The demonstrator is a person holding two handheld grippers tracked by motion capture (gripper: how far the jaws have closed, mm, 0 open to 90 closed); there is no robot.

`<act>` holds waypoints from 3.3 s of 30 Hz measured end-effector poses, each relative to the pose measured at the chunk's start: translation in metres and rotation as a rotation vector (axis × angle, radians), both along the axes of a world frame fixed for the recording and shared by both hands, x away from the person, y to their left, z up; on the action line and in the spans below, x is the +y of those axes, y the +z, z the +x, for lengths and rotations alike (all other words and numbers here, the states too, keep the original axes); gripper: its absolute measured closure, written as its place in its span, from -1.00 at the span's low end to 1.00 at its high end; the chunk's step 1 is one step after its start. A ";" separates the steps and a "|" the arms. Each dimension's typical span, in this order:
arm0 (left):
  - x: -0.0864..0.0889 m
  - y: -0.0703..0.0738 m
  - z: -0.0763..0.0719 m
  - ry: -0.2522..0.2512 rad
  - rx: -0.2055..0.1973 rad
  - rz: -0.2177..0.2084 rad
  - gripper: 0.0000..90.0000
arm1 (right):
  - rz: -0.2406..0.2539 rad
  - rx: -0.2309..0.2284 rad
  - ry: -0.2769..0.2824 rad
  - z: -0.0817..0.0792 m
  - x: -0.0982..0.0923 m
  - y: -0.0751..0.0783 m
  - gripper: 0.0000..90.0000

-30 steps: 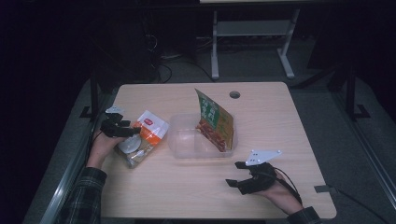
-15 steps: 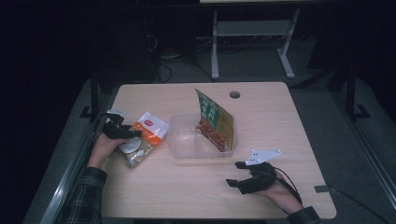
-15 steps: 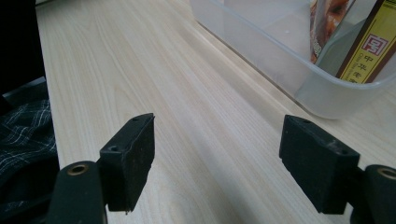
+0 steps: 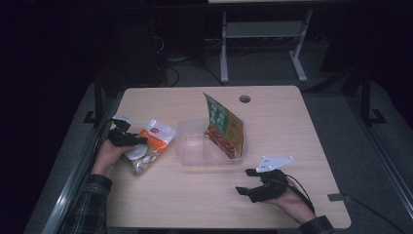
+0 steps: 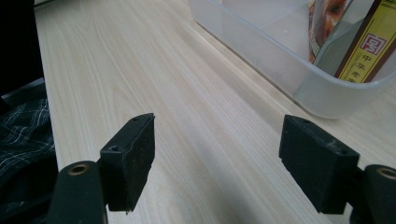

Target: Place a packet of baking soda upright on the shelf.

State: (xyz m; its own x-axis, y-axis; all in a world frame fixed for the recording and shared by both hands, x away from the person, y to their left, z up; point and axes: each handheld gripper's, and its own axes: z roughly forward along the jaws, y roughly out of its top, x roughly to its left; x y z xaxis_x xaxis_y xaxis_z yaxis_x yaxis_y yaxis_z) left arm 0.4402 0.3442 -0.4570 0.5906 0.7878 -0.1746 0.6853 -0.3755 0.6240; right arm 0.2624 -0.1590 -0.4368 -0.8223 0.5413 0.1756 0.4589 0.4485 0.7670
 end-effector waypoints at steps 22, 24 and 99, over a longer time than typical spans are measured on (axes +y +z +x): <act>-0.002 0.007 -0.005 0.020 -0.011 0.028 0.98 | -0.001 -0.002 0.000 0.000 -0.001 0.001 -0.39; 0.000 0.009 -0.006 0.019 -0.022 0.006 0.99 | 0.000 0.002 -0.002 0.000 -0.001 0.001 -0.39; -0.062 0.110 -0.142 -0.202 -0.251 -0.392 1.00 | 0.262 -0.038 0.132 0.027 0.071 0.023 -0.05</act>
